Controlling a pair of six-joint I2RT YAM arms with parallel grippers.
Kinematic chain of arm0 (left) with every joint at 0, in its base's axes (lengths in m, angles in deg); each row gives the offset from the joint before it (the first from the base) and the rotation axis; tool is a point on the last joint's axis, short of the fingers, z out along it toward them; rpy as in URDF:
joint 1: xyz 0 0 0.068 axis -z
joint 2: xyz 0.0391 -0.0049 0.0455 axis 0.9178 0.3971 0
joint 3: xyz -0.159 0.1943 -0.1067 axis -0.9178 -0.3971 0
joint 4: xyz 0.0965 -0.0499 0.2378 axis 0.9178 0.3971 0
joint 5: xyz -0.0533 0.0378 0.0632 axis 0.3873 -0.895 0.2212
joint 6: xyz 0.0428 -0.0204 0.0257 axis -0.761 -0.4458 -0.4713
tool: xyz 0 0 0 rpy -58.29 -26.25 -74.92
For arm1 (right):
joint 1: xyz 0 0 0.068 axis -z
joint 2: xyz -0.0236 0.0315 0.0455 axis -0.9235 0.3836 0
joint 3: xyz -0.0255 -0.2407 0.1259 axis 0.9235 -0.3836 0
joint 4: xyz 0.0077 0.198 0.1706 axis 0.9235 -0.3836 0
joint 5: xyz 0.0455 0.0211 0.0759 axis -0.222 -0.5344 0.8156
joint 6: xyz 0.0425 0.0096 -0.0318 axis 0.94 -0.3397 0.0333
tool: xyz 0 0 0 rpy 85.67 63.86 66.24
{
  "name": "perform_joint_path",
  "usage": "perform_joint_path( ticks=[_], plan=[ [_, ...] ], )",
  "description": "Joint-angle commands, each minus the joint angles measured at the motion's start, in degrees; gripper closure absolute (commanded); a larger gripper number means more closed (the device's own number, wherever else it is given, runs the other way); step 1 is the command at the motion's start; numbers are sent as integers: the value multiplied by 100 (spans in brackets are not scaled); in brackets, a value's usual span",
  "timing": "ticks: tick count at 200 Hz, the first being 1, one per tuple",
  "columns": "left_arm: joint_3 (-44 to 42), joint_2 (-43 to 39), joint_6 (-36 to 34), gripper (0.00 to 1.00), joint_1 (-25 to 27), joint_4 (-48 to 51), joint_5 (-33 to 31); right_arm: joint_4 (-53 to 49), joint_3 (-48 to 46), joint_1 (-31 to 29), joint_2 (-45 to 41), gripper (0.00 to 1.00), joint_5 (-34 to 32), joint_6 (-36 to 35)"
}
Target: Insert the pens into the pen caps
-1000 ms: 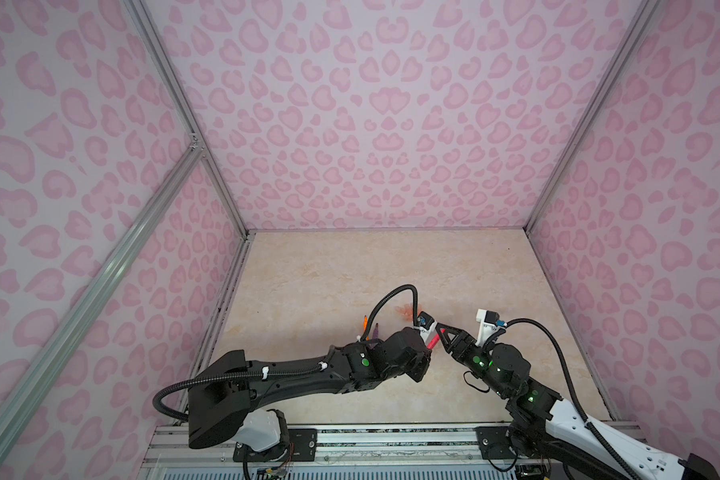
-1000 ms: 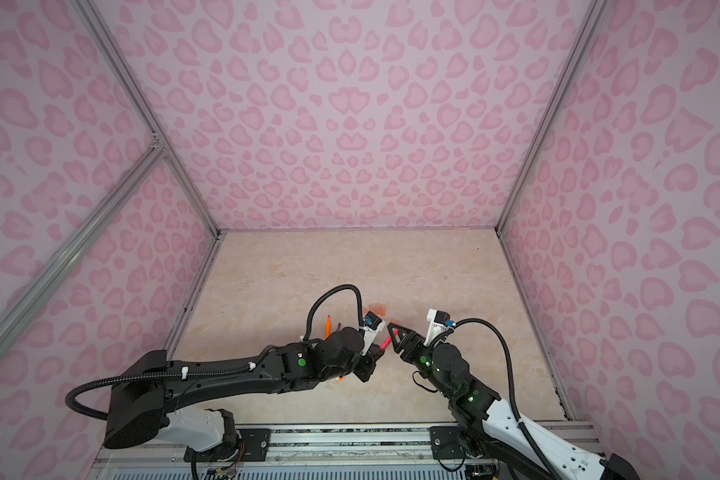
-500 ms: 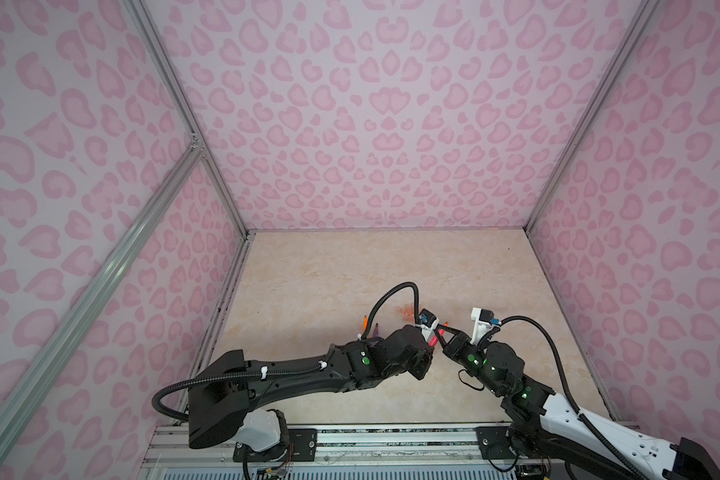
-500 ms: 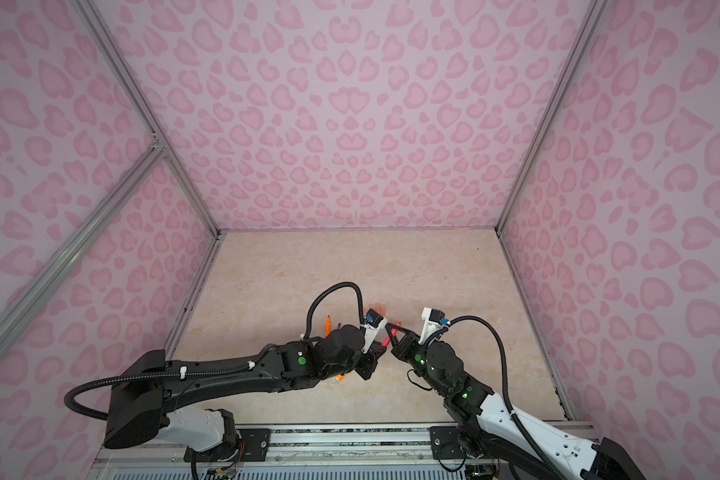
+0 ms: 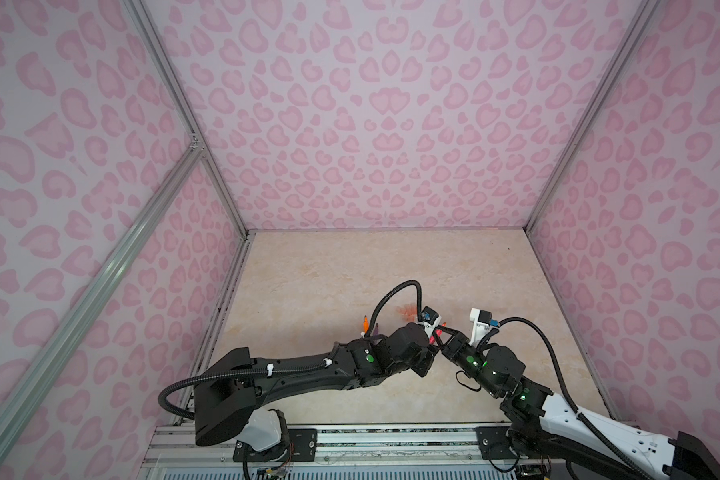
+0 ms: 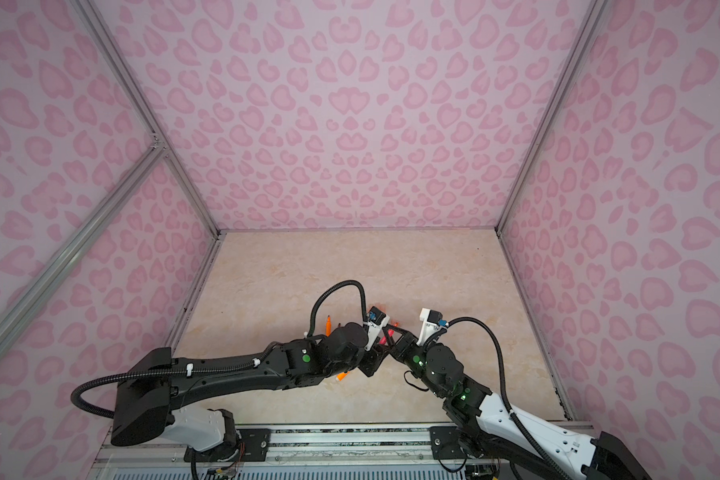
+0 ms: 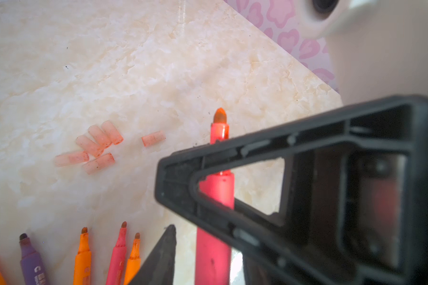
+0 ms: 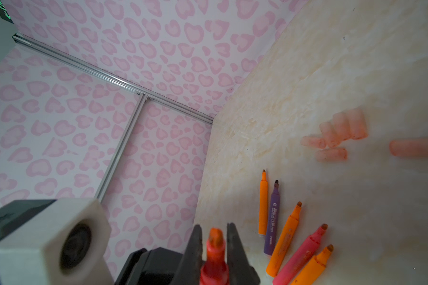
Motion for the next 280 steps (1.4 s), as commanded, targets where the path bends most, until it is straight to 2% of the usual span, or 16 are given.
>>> perform_joint_path(
  ticks=[1, 12, 33, 57, 64, 75, 89, 94, 100, 117, 133, 157, 164, 212, 240, 280],
  plan=[
    [85, 28, -44, 59, -15, -257, -13, 241, -13, -82, 25, 100, -193, 131],
    [74, 29, -36, 62, -21, -284, -21, 250, 9, -106, 60, 100, -216, 139],
    [61, 14, -20, 84, -37, -300, -39, 246, 61, -142, 144, 100, -253, 133],
    [-25, -70, 26, 95, -79, -342, -93, 0, 125, -142, 171, 99, -404, 110],
    [-59, -98, 44, 97, -100, -351, -98, -92, 146, -145, 161, 91, -514, 87],
    [-136, -143, 73, 97, -155, -362, -93, -353, 237, -143, 124, 69, -822, -21],
    [-296, -238, 136, 97, -303, -444, 4, -1007, 450, -58, -15, 28, -1147, -270],
    [-375, -277, 169, 97, -378, -469, 56, -1269, 538, -3, -77, 21, -1282, -365],
    [-481, -352, 204, 97, -488, -499, 113, -1572, 616, 70, -141, 18, -1417, -467],
    [-839, -585, 296, 97, -810, -558, 182, -2126, 723, 509, -275, 18, -1451, -646],
    [-1179, -918, 373, 97, -1132, -587, 233, -2191, 657, 1045, -114, 18, -1206, -726],
    [-1666, -1532, 449, 97, -1535, -616, 245, -1939, 774, 1775, 939, 21, -485, -889],
    [-1758, -1686, 453, 97, -1601, -573, 168, -1815, 879, 1853, 1374, 25, -357, -988],
    [-2084, -2134, 439, 97, -1798, -484, 153, -2372, 2515, 1911, 3777, 43, -283, -2149],
    [-2163, -2195, 430, 97, -1908, -468, 200, -2889, 3329, 1906, 4549, 49, -483, -2505],
    [-2251, -2323, 430, 97, -2027, -471, 259, -3358, 3959, 1666, 5318, 61, -711, -2669]
  ],
)
